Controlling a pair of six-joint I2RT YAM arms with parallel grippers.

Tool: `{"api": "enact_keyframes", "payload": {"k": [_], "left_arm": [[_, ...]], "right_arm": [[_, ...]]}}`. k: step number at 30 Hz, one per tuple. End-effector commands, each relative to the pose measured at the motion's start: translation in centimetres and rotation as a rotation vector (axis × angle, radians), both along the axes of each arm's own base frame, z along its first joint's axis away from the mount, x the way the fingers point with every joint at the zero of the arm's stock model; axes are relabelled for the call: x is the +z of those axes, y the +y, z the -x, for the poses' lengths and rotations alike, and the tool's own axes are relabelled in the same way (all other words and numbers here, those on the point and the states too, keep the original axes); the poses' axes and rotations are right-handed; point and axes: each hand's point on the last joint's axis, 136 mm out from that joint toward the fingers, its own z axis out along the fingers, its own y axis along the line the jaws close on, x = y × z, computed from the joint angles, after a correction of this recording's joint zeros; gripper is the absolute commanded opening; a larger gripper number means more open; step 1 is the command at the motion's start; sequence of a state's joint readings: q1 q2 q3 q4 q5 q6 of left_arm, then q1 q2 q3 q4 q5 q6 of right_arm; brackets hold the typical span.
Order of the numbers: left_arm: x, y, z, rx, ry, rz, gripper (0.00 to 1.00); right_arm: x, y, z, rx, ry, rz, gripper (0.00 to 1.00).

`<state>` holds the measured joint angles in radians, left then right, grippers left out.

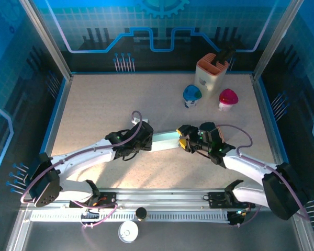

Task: Fold the paper box

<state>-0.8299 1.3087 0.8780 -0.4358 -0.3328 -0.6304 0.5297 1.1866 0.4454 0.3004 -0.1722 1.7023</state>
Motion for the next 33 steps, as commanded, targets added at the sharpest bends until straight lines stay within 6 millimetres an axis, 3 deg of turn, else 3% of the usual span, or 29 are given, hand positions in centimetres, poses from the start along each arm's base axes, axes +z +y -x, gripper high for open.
{"api": "enact_keyframes", "payload": {"k": [1, 6, 13, 17, 22, 27, 33], "left_arm": [[0.4, 0.1, 0.5, 0.006, -0.003, 0.002, 0.03], [0.7, 0.0, 0.7, -0.001, -0.009, 0.013, 0.10], [3.3, -1.1, 1.9, -0.025, -0.010, 0.162, 0.30], [4.9, -0.6, 2.2, 0.012, -0.023, 0.281, 0.48], [4.8, 1.2, 0.5, 0.105, 0.018, 0.459, 0.49], [4.4, 0.4, -0.7, 0.091, 0.060, 0.534, 0.48], [1.5, 0.4, -1.1, 0.122, 0.118, 0.518, 0.38]], "right_arm": [[-1.1, -0.1, 0.2, 0.009, 0.016, -0.002, 0.55], [-2.1, -0.4, 0.5, 0.004, 0.037, 0.017, 0.51], [-2.8, -0.6, 0.6, 0.006, 0.054, 0.040, 0.49], [-2.9, -0.6, 0.7, 0.009, 0.055, 0.044, 0.48], [-3.1, -0.6, 0.8, 0.010, 0.061, 0.050, 0.47], [-3.1, -0.6, 0.8, 0.011, 0.061, 0.051, 0.47], [-3.3, -0.8, 0.9, 0.013, 0.064, 0.065, 0.47]]}}
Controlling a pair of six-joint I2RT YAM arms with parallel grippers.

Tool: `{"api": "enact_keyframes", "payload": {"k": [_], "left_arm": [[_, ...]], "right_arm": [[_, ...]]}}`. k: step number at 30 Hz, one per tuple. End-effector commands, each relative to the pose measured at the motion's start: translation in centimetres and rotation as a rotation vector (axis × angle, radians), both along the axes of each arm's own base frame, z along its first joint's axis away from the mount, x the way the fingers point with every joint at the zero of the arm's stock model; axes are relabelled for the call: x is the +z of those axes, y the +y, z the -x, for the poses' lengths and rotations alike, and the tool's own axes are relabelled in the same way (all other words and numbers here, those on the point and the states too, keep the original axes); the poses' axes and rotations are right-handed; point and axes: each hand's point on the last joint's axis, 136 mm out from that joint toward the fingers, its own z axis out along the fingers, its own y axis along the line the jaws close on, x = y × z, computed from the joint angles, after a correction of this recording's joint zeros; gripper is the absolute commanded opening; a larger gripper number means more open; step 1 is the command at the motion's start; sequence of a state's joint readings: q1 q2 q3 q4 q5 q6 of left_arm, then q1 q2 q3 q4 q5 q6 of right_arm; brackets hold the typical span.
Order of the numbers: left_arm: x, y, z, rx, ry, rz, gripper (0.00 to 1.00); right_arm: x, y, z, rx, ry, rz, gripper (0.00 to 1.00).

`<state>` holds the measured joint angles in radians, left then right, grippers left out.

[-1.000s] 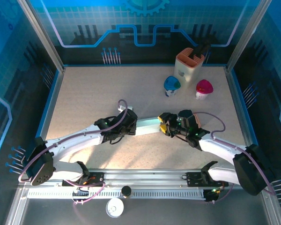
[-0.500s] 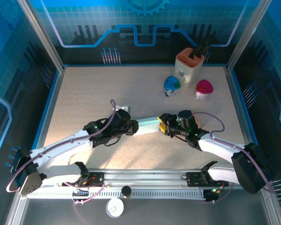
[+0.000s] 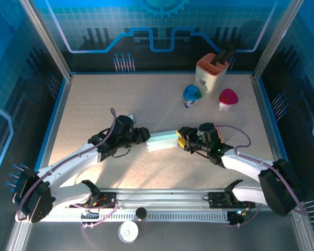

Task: Fold the paper box

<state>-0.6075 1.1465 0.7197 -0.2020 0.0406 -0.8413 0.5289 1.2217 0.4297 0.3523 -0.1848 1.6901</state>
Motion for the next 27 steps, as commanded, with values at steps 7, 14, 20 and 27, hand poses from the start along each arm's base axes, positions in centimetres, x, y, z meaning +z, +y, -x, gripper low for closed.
{"api": "enact_keyframes", "payload": {"k": [7, 14, 20, 27], "left_arm": [[-2.0, 0.8, -0.1, 0.016, 0.033, -0.025, 0.37], [-3.8, 0.6, -0.1, 0.000, 0.064, -0.040, 0.37], [-5.2, 1.0, 0.2, 0.004, 0.084, -0.058, 0.34], [-6.2, 1.3, 0.6, 0.003, 0.096, -0.067, 0.25]], "right_arm": [[-3.1, -1.1, 1.0, -0.004, 0.079, 0.076, 0.46], [-4.1, -1.2, 1.1, -0.001, 0.099, 0.096, 0.46], [-5.1, -1.6, 1.2, -0.007, 0.115, 0.116, 0.46], [-6.5, -2.1, 1.7, -0.011, 0.152, 0.147, 0.41]]}}
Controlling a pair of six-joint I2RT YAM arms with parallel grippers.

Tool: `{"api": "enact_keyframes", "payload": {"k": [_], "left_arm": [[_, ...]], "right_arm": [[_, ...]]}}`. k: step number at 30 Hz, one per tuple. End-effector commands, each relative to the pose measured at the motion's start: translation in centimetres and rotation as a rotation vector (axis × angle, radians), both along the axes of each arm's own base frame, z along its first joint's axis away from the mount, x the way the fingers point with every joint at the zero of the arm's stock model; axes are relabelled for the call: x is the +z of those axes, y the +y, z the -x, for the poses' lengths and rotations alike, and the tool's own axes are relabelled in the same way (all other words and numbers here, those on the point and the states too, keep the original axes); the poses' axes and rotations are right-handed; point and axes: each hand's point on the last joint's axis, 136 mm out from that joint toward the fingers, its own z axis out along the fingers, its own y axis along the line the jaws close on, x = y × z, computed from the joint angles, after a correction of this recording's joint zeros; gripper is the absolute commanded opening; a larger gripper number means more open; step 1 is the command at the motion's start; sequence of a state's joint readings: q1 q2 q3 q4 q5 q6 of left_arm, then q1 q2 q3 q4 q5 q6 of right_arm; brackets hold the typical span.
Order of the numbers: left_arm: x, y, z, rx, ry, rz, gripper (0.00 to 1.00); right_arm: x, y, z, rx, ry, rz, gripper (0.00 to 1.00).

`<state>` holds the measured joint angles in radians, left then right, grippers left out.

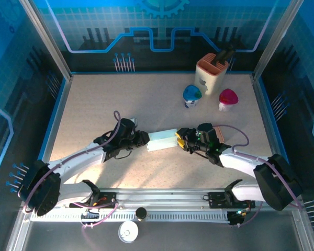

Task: Fold the paper box

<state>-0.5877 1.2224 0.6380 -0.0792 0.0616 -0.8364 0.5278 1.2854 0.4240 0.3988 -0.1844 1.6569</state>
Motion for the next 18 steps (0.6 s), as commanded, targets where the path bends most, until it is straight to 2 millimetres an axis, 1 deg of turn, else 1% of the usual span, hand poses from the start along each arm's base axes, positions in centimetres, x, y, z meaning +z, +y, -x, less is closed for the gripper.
{"api": "enact_keyframes", "payload": {"k": [1, 4, 7, 10, 11, 13, 14, 15, 17, 18], "left_arm": [[-2.7, 1.3, 1.1, 0.002, 0.065, -0.061, 0.24], [-3.3, 1.4, 1.4, 0.002, 0.075, -0.068, 0.24], [-3.6, 1.6, 1.6, -0.001, 0.082, -0.078, 0.23], [-3.5, 1.5, 1.6, -0.008, 0.073, -0.072, 0.16], [-3.3, 1.4, 1.5, -0.010, 0.066, -0.070, 0.14], [-2.8, 1.3, 1.5, -0.023, 0.048, -0.073, 0.11], [-2.6, 1.2, 1.5, -0.031, 0.040, -0.082, 0.11], [-2.4, 1.1, 1.6, -0.038, 0.033, -0.095, 0.11], [-2.0, 0.7, 1.7, -0.057, 0.015, -0.112, 0.11], [-1.8, 0.6, 1.7, -0.066, 0.004, -0.124, 0.11]], "right_arm": [[-5.3, -2.4, 2.1, -0.034, 0.159, 0.123, 0.41], [-5.8, -2.6, 2.3, -0.039, 0.172, 0.130, 0.41], [-6.0, -2.7, 2.4, -0.040, 0.180, 0.133, 0.37], [-5.6, -2.6, 2.2, -0.041, 0.168, 0.126, 0.34], [-5.7, -2.8, 2.5, -0.040, 0.183, 0.134, 0.33], [-4.6, -2.5, 2.4, -0.031, 0.155, 0.132, 0.32], [-3.9, -2.5, 2.3, -0.024, 0.137, 0.140, 0.34], [-3.0, -2.4, 2.3, -0.019, 0.114, 0.152, 0.39], [-1.1, -2.2, 2.2, -0.015, 0.055, 0.177, 0.54], [-0.2, -2.1, 2.3, -0.014, 0.033, 0.190, 0.63]]}}
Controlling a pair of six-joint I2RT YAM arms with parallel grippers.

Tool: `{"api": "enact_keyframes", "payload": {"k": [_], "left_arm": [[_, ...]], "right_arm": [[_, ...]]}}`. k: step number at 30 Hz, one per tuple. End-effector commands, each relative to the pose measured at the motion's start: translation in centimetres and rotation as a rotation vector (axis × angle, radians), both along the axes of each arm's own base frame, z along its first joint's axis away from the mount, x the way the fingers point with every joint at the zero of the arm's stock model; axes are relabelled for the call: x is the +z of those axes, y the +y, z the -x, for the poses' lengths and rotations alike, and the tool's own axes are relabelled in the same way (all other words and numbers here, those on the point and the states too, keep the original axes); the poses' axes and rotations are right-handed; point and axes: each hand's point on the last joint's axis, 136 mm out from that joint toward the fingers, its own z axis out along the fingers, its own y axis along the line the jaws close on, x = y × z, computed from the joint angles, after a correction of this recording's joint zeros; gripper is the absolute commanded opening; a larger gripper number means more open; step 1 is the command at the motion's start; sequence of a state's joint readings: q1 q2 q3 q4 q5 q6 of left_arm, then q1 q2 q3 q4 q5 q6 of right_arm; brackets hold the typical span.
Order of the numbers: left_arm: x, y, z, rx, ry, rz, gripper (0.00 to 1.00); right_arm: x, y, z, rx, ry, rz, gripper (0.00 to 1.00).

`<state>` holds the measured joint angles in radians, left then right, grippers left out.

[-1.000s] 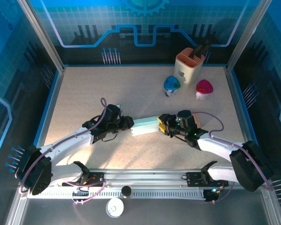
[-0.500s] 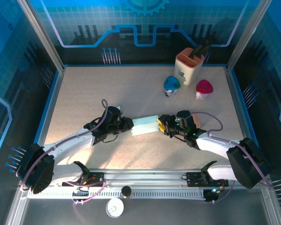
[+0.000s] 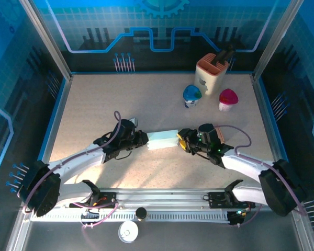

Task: Fold the paper box

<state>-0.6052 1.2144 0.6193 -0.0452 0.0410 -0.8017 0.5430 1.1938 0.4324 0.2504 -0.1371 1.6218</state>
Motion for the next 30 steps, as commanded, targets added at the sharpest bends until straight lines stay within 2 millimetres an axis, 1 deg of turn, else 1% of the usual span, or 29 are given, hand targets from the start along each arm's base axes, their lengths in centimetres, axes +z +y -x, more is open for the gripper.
{"api": "enact_keyframes", "payload": {"k": [1, 4, 5, 7, 10, 12, 16, 19, 23, 24, 27, 30], "left_arm": [[-1.7, 0.7, 1.7, -0.041, 0.037, -0.122, 0.11], [-1.4, 0.5, 1.7, -0.044, 0.003, -0.159, 0.10], [-1.4, 0.4, 1.7, -0.042, -0.007, -0.169, 0.10], [-1.3, 0.5, 1.8, -0.037, -0.029, -0.195, 0.09], [-1.0, 0.4, 2.1, -0.036, -0.066, -0.217, 0.09], [-0.7, 0.0, 2.3, -0.051, -0.101, -0.225, 0.08], [-0.2, -1.0, 3.0, -0.091, -0.170, -0.267, 0.06], [-0.3, -1.3, 3.4, -0.100, -0.206, -0.303, 0.05], [-0.9, -1.8, 3.9, -0.105, -0.222, -0.303, 0.05], [-1.0, -2.0, 4.0, -0.108, -0.225, -0.301, 0.05], [-1.4, -2.2, 4.3, -0.108, -0.237, -0.326, 0.06], [-2.0, -1.9, 4.4, -0.091, -0.232, -0.338, 0.12]], "right_arm": [[0.3, -1.0, 1.3, -0.008, 0.007, 0.130, 0.70], [1.5, -0.1, 1.2, -0.002, -0.012, 0.113, 0.79], [1.5, 0.2, 1.2, 0.000, -0.006, 0.104, 0.81], [1.0, 0.9, 1.1, 0.009, 0.028, 0.075, 0.84], [-0.1, 2.1, 0.7, 0.009, 0.061, 0.010, 0.87], [-0.2, 2.6, 0.4, 0.010, 0.055, -0.010, 0.88], [0.1, 3.0, 0.2, 0.036, 0.029, 0.006, 0.89], [-0.1, 2.7, 0.4, 0.033, 0.030, 0.022, 0.91], [-1.0, 2.7, 0.4, 0.027, 0.030, 0.018, 0.91], [-0.8, 3.0, 0.1, 0.031, 0.007, -0.001, 0.89], [-1.3, 3.9, -0.4, 0.058, -0.015, -0.030, 0.84], [-2.3, 5.0, -0.4, 0.089, -0.006, -0.061, 0.81]]}}
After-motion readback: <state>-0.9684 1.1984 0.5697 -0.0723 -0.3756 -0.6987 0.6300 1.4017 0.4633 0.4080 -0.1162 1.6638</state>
